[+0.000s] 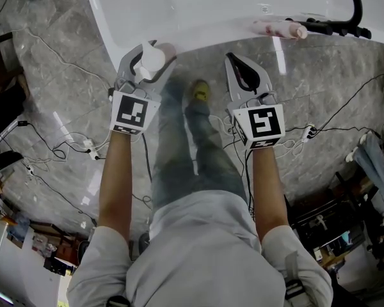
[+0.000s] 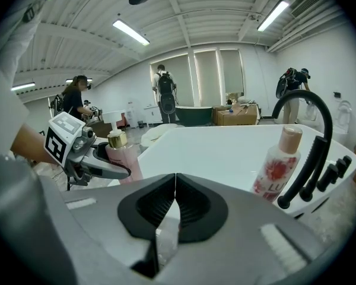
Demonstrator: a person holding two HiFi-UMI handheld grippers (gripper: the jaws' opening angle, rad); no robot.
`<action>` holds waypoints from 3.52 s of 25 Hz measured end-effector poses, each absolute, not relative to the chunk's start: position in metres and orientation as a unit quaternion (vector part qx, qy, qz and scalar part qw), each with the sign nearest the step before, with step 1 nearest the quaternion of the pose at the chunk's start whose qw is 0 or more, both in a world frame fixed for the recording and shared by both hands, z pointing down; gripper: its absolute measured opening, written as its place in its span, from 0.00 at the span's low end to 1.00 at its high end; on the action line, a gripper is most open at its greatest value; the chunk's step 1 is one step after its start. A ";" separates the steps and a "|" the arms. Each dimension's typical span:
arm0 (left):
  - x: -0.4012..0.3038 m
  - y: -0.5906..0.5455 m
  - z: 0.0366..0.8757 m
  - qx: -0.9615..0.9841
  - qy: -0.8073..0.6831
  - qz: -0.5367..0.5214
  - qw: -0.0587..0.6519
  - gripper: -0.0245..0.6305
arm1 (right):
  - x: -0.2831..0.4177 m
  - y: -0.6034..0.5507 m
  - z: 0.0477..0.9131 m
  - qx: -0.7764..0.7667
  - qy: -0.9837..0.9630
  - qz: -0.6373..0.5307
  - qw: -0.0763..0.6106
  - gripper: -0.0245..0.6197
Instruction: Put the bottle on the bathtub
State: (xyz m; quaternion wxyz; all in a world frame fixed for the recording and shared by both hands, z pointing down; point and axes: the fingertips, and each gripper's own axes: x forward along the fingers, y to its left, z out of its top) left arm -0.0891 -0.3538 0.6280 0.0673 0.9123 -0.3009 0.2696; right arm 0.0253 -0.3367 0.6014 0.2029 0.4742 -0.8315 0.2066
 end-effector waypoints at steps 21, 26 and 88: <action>-0.098 -0.347 0.629 0.916 -0.302 0.253 0.069 0.39 | 0.011 -0.336 0.603 0.470 -0.834 0.207 0.201 0.04; -0.098 -0.345 0.627 0.917 -0.303 0.252 0.067 0.39 | 0.008 -0.335 0.600 0.470 -0.834 0.206 0.202 0.04; -0.144 -0.289 0.530 0.875 -0.422 0.218 0.097 0.37 | 0.022 -0.304 0.489 0.483 -0.847 0.156 0.157 0.04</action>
